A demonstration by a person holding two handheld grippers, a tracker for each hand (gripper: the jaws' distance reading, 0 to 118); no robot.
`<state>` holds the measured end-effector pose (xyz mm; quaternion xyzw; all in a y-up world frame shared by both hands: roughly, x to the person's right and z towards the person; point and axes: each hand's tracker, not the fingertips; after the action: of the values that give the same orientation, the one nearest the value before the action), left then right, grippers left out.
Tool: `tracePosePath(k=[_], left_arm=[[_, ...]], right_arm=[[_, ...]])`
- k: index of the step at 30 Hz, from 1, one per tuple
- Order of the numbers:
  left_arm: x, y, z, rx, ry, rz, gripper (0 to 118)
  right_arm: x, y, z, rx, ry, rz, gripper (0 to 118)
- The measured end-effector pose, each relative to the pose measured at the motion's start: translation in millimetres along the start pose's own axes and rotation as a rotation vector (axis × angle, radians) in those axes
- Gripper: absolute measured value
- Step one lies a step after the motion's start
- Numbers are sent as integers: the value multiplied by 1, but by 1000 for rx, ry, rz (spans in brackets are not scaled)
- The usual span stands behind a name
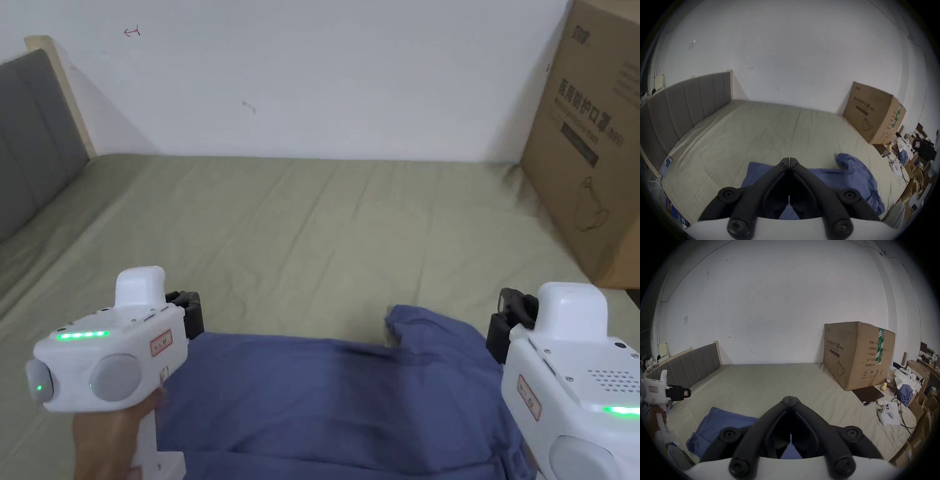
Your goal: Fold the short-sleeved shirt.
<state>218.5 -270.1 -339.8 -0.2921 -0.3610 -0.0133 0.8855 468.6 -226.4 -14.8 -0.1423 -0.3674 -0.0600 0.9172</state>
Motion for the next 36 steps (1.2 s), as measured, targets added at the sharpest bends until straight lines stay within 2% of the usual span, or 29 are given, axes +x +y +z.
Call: tracePosePath(k=[4,8,9,10,12,13,14,17,18,20,22,23,24,25,26,29,30,31,32,33,34,35,36], left_arm=[[-33,8,-70,-127,57,-8,0],[-69,8,-138,-262,101,43,0],[-76,9,-152,-276,105,47,13],[-85,6,-165,-326,134,96,35],[-99,1,-190,-391,168,149,96],[-104,-3,-203,-430,170,157,107],[-109,-7,-213,-446,183,163,107],[-112,-16,-230,-458,195,156,103],[-111,-19,-233,-475,188,146,90],[-109,-29,-239,-494,186,100,45],[-100,-38,-241,-519,190,34,33],[-95,-40,-239,-472,206,-4,22],[-93,-40,-237,-470,204,-24,22],[-92,-42,-236,-471,186,-10,16],[-90,-39,-236,-468,164,-3,4],[-82,-31,-222,-419,155,-26,2],[-79,-27,-214,-392,142,-29,2],[-75,-22,-203,-363,131,-36,2],[-69,-16,-186,-339,114,-43,2],[-66,-12,-177,-320,101,-46,2],[-63,-8,-167,-304,88,-48,2],[-60,-4,-159,-296,84,-52,2],[-58,-1,-150,-293,79,-55,2]], right_arm=[[1,-4,-33,-39,-4,15,0],[4,-13,-67,-90,-14,22,0],[5,-16,-74,-101,-17,23,0],[7,-19,-82,-114,-20,24,0],[9,-25,-96,-135,-30,26,0],[11,-28,-103,-147,-32,26,0],[13,-32,-109,-159,-35,26,0],[18,-42,-124,-192,-60,26,0],[20,-45,-128,-201,-65,21,0],[26,-52,-136,-229,-78,11,0],[31,-58,-141,-258,-82,-2,0],[35,-61,-145,-272,-85,-16,0],[39,-63,-149,-287,-85,-28,0],[44,-66,-155,-309,-81,-44,0],[49,-69,-162,-324,-82,-46,0],[66,-77,-190,-396,-85,-48,0],[73,-80,-201,-421,-86,-54,15],[79,-84,-213,-456,-83,-42,35],[83,-89,-226,-502,-84,-41,59],[87,-94,-238,-535,-87,-39,90],[91,-101,-253,-575,-78,-38,104],[94,-108,-264,-604,-74,-44,109],[94,-114,-274,-623,-81,-27,109]])
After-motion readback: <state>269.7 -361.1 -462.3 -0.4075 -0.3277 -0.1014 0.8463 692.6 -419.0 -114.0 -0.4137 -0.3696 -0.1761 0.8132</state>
